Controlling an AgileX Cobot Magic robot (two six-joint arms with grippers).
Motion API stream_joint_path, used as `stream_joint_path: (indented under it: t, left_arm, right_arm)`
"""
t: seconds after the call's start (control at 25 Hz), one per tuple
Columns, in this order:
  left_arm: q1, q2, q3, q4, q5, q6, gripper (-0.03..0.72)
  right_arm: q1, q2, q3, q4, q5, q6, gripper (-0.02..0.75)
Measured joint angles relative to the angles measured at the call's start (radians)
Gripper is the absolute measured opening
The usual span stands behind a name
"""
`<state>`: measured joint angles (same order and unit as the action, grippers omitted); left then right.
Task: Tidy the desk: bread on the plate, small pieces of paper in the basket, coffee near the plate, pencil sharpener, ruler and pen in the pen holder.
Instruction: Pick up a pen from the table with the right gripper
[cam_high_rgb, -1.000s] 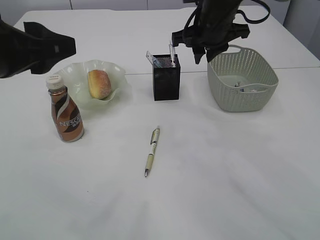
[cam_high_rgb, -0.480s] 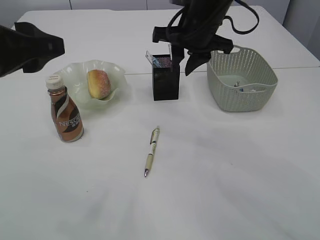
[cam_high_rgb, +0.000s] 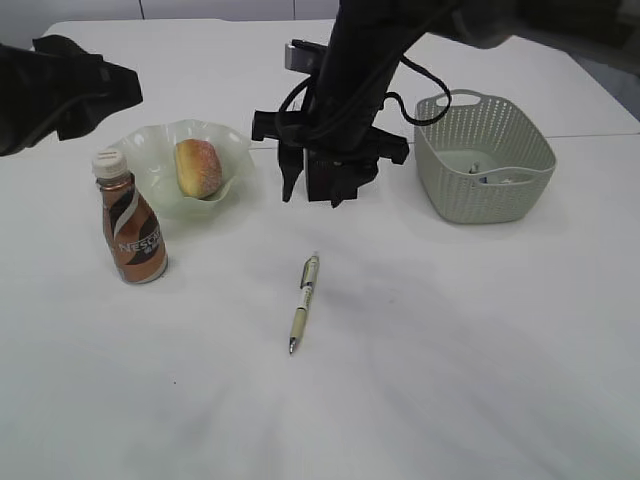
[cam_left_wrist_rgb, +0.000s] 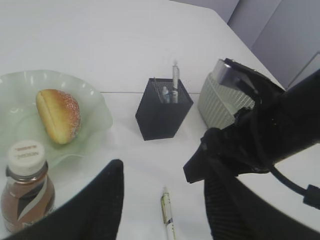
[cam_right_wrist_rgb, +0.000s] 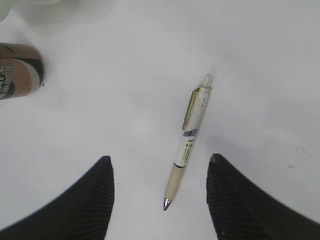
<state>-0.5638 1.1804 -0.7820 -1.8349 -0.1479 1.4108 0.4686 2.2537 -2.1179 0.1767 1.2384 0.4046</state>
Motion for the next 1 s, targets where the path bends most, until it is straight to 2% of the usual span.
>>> stream_joint_path:
  t: [0.4,1.0]
  left_arm:
    - [0.000,0.000,0.000,0.000,0.006,-0.007,0.380]
    - [0.000,0.000,0.000,0.000,0.006,-0.008,0.380]
  right_arm:
    - [0.043,0.093,0.000,-0.124,-0.002,0.225,0.466]
    - [0.053,0.225,0.000,-0.083,-0.011,0.257,0.466]
